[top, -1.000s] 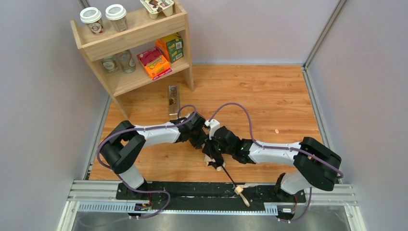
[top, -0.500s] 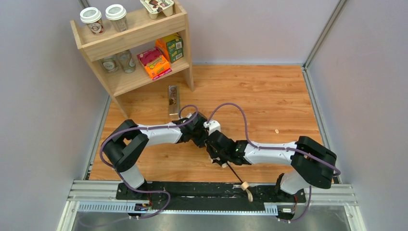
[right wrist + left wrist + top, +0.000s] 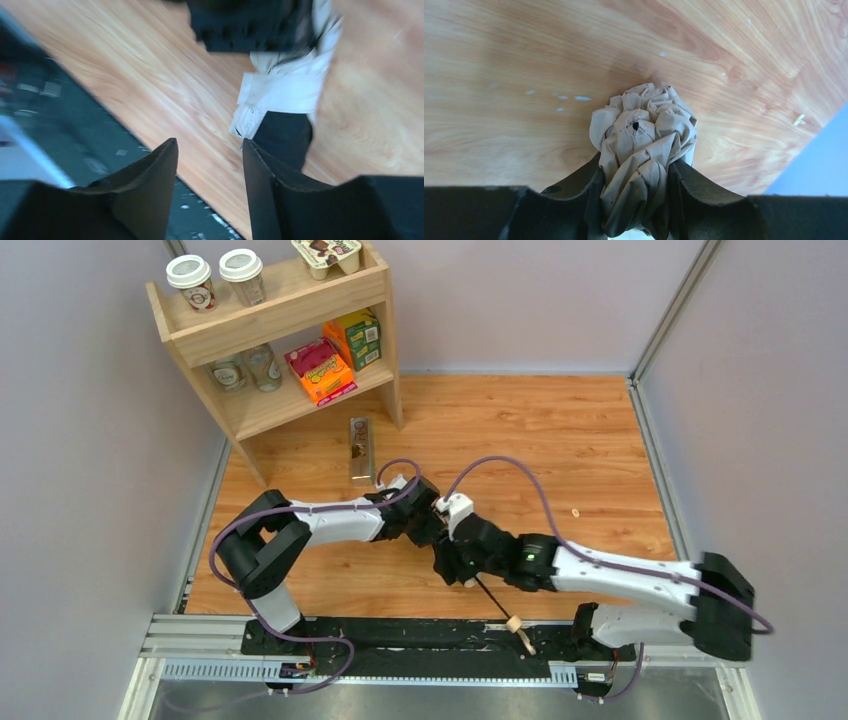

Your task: Put away the umbrella

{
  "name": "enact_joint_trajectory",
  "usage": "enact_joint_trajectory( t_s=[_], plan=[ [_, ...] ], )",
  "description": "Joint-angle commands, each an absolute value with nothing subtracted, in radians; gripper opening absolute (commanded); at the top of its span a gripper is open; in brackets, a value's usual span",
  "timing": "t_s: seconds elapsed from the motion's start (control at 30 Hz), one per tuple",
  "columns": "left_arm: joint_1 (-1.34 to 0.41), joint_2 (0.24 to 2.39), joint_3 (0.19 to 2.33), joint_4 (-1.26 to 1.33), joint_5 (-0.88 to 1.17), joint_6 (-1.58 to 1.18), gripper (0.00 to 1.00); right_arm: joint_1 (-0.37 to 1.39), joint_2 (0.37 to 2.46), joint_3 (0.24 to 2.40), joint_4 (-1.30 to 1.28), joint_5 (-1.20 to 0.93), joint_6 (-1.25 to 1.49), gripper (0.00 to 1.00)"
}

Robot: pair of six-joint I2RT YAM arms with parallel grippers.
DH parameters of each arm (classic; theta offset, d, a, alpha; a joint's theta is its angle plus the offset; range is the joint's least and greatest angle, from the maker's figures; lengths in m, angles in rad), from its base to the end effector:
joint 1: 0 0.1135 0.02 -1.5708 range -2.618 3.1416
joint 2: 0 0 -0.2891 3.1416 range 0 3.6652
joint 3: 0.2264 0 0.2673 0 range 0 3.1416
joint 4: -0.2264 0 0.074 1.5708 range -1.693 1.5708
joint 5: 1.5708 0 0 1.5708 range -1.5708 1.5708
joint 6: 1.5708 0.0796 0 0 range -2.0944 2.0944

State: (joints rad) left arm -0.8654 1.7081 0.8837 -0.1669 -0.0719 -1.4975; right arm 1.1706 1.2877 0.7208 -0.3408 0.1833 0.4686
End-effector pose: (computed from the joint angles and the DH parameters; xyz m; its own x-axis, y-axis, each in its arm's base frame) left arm 0.2407 -0.2738 0.1210 -0.7716 -0.6281 -0.1000 -0.4873 0.6849 -0.5417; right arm 0.1244 0.2568 0.1818 -0.6632 -0.4279 -0.6141 -0.6303 0.7618 0.1498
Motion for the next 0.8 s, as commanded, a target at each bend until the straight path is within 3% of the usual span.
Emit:
enact_joint_trajectory(
  t_s=[0.0, 0.13, 0.27, 0.37, 0.53, 0.77],
  plan=[
    [-0.870, 1.634, 0.828, -0.462, -0.335, -1.309, 0.00, 1.167, 0.940, 0.862, -0.439, 0.198, 0.466, 0.60],
    [-0.871, 1.415, 0.891, -0.463, -0.492, -1.045, 0.00, 1.108, 0.766, 0.851, -0.491, 0.290, 0.437, 0.80],
    [-0.871, 1.182, 0.888, -0.312, -0.601, -0.658, 0.00, 1.014, 0.677, 0.836, -0.546, 0.298, 0.416, 0.86],
    [-0.871, 1.062, 0.832, -0.036, -0.623, -0.427, 0.00, 0.960, 0.646, 0.815, -0.549, 0.276, 0.417, 0.89],
    [-0.871, 0.953, 0.691, 0.503, -0.509, -0.019, 0.00, 0.927, 0.647, 0.804, -0.543, 0.262, 0.410, 0.90],
    [-0.871, 1.017, 0.563, 0.865, -0.264, 0.167, 0.00, 0.922, 0.643, 0.790, -0.543, 0.271, 0.405, 0.92]
  ],
)
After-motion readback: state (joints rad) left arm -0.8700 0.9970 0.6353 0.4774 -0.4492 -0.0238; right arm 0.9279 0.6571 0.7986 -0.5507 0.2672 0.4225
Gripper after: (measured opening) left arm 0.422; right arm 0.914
